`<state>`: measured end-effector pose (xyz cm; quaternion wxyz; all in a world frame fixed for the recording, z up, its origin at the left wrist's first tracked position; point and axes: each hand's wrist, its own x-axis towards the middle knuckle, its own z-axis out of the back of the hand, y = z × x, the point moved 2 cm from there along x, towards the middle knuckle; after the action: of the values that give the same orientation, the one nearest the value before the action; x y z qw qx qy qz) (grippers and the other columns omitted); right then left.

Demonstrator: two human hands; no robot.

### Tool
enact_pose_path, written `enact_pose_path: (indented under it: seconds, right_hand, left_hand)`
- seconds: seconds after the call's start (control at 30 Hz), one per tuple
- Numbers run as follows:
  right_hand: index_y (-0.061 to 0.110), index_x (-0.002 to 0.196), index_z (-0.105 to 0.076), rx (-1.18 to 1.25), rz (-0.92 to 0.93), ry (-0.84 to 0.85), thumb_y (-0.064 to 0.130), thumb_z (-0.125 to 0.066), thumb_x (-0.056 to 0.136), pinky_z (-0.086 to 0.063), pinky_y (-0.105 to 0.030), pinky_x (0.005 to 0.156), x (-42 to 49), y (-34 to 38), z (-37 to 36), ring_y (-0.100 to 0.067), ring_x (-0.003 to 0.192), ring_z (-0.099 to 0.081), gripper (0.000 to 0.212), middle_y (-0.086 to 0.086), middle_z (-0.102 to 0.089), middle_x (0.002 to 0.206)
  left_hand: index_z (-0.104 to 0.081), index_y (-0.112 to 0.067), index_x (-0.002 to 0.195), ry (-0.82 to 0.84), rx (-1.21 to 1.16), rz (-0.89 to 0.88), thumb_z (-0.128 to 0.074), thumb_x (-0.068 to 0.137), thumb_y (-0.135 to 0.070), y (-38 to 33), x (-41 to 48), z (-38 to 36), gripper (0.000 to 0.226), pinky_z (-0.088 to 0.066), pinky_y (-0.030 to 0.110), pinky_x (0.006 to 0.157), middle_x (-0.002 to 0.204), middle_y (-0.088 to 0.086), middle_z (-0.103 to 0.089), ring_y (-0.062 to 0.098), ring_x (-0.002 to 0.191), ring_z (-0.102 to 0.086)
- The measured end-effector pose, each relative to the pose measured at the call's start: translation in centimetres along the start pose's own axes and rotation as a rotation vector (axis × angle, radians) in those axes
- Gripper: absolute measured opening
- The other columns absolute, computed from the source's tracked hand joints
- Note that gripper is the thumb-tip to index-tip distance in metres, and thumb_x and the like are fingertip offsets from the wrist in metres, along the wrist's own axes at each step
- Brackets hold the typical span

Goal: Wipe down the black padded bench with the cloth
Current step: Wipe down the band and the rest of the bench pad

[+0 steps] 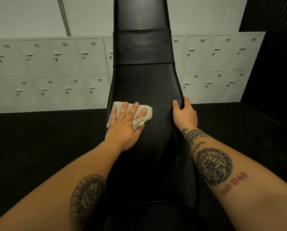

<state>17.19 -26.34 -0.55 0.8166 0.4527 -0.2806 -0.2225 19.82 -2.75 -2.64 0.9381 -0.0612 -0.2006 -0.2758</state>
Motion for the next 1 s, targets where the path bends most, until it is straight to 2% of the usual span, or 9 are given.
enact_pose_path:
  seconds: [0.13,0.23,0.3,0.43,0.63,0.77,0.87,0.93,1.0]
  right_hand:
    - [0.028,0.153,-0.031,-0.022,0.017,-0.012,0.062,-0.042,0.096,-0.042,-0.045,0.106,0.3,-0.2,0.0,-0.032,0.13,-0.05,0.067,-0.007,-0.055,0.142]
    - [0.028,0.154,-0.031,-0.029,0.023,-0.012,0.061,-0.042,0.096,-0.042,-0.046,0.106,0.5,-0.2,-0.1,-0.032,0.13,-0.05,0.067,-0.007,-0.055,0.142]
    - [0.028,0.154,-0.03,-0.021,0.024,-0.008,0.062,-0.042,0.096,-0.042,-0.047,0.107,0.6,-0.3,-0.1,-0.032,0.13,-0.05,0.067,-0.007,-0.054,0.142]
    - [0.028,0.154,-0.03,-0.009,0.027,0.008,0.061,-0.042,0.097,-0.042,-0.047,0.108,0.5,-0.2,-0.1,-0.032,0.131,-0.049,0.067,-0.006,-0.053,0.144]
    - [0.028,0.154,-0.029,-0.013,0.014,0.014,0.061,-0.042,0.097,-0.043,-0.047,0.107,0.5,-0.1,0.0,-0.032,0.131,-0.049,0.067,-0.008,-0.053,0.143]
    - [0.028,0.155,-0.027,-0.04,0.019,0.029,0.059,-0.038,0.099,-0.042,-0.047,0.106,0.5,-0.2,0.1,-0.033,0.13,-0.049,0.065,-0.009,-0.053,0.143]
    - [0.03,0.155,-0.026,-0.014,0.011,0.056,0.057,-0.026,0.103,-0.035,-0.046,0.109,0.5,-0.2,0.3,-0.033,0.134,-0.045,0.059,-0.007,-0.048,0.148]
    - [0.032,0.154,-0.03,0.098,-0.021,0.101,0.06,-0.02,0.103,-0.027,-0.043,0.114,0.5,-0.1,0.6,-0.028,0.14,-0.039,0.06,0.0,-0.043,0.153]
    - [0.032,0.154,-0.031,0.206,-0.04,0.148,0.062,-0.02,0.102,-0.02,-0.038,0.117,0.7,-0.1,1.0,-0.021,0.145,-0.032,0.061,0.007,-0.036,0.158]
  left_hand:
    - [0.001,-0.049,0.16,-0.096,-0.161,0.29,-0.022,0.105,-0.054,-0.5,3.2,0.8,0.059,0.014,0.058,0.122,0.17,-0.013,0.014,0.022,0.154,0.024]
    - [0.001,-0.049,0.159,-0.11,-0.2,0.393,-0.023,0.105,-0.055,-0.9,4.7,1.2,0.059,0.01,0.062,0.121,0.17,-0.015,0.012,0.025,0.155,0.023]
    - [0.0,-0.049,0.159,-0.124,-0.18,0.369,-0.024,0.105,-0.055,-1.4,4.7,1.0,0.06,0.011,0.063,0.12,0.17,-0.015,0.011,0.025,0.155,0.023]
    - [-0.003,-0.05,0.159,-0.106,-0.108,0.186,-0.024,0.102,-0.058,-2.2,3.0,0.1,0.062,0.017,0.06,0.12,0.171,-0.016,0.008,0.022,0.155,0.023]
    - [-0.001,-0.058,0.156,-0.024,-0.085,0.004,-0.009,0.093,-0.067,0.7,-0.6,0.0,0.064,0.021,0.05,0.121,0.169,-0.02,0.011,0.012,0.152,0.028]
    - [0.009,-0.055,0.155,-0.048,-0.121,0.218,-0.02,0.105,-0.059,1.3,1.7,0.4,0.058,0.017,0.057,0.122,0.168,-0.015,0.022,0.019,0.152,0.031]
    - [0.011,-0.052,0.156,-0.082,-0.141,0.366,-0.021,0.105,-0.057,-0.7,5.3,1.3,0.06,0.014,0.064,0.119,0.169,-0.012,0.021,0.028,0.152,0.03]
    - [0.009,-0.049,0.157,-0.081,-0.135,0.374,-0.021,0.105,-0.057,-2.4,7.1,1.8,0.061,0.015,0.067,0.117,0.169,-0.01,0.02,0.031,0.152,0.029]
    - [0.004,-0.048,0.159,-0.062,-0.116,0.301,-0.022,0.104,-0.058,-4.4,7.9,1.7,0.062,0.017,0.068,0.116,0.17,-0.009,0.017,0.032,0.152,0.028]
